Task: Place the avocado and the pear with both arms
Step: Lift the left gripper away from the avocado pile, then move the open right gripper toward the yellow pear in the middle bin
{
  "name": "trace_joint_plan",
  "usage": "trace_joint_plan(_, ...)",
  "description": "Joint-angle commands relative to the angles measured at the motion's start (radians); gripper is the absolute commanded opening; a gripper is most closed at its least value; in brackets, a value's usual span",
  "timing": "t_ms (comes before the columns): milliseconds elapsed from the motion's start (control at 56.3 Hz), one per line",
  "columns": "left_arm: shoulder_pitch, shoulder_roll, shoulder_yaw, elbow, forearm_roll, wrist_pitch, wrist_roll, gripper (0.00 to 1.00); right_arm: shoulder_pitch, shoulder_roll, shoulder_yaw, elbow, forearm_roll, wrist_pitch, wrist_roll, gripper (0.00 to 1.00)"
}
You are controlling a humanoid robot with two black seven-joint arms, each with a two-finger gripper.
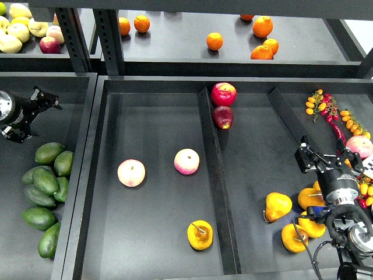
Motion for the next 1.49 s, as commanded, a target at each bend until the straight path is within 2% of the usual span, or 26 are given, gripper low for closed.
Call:
trace_joint_plan(0, 0.023, -0.03, -0.075, 0.031, -0.168, 0.0, 0.0, 0.99, -0.002, -0.002, -0.006, -0.001, 0.0, 0.0, -0.001, 1.0)
trace_joint_plan(160, 0.066, -0.06, -0.207, 0.031, -0.316, 0.0, 0.0, 0.99, -0.003, -0.005, -0.026, 0.003, 0.0, 0.0, -0.001, 1.0)
trace_joint_plan(391, 0.192, -0.105, -0.536, -0.007, -0.363, 0.0, 0.0, 0.99, -0.006, -0.016, -0.039, 0.01, 0.0, 0.0, -0.001, 1.0)
trace_joint_plan(622, 0.388, -0.2, -0.894, -0.125, -0.363, 0.0, 0.0, 0.99, -0.02, -0.039, -0.054, 0.015, 0.0, 0.0, -0.001, 1.0)
trace_joint_plan(906, 0.646, -0.34, -1.17, -0.329, -0.363, 0.0, 0.0, 0.99, -0.021, -0.064, -0.131, 0.067, 0.0, 0.0, -0.001, 1.0)
trace_joint_plan(1279, 0.894, -0.539, -1.297, -0.506, -0.365, 0.0, 0.0, 0.99, -0.021, -0.11, -0.177, 0.09, 0.001, 0.0, -0.003, 1.0)
trace_joint_plan(1474, 0.977, -0.539, -1.311, -0.561, -0.365, 0.0, 0.0, 0.99, -0.02, -0.117, -0.206, 0.108, 0.001, 0.0, -0.003, 1.0)
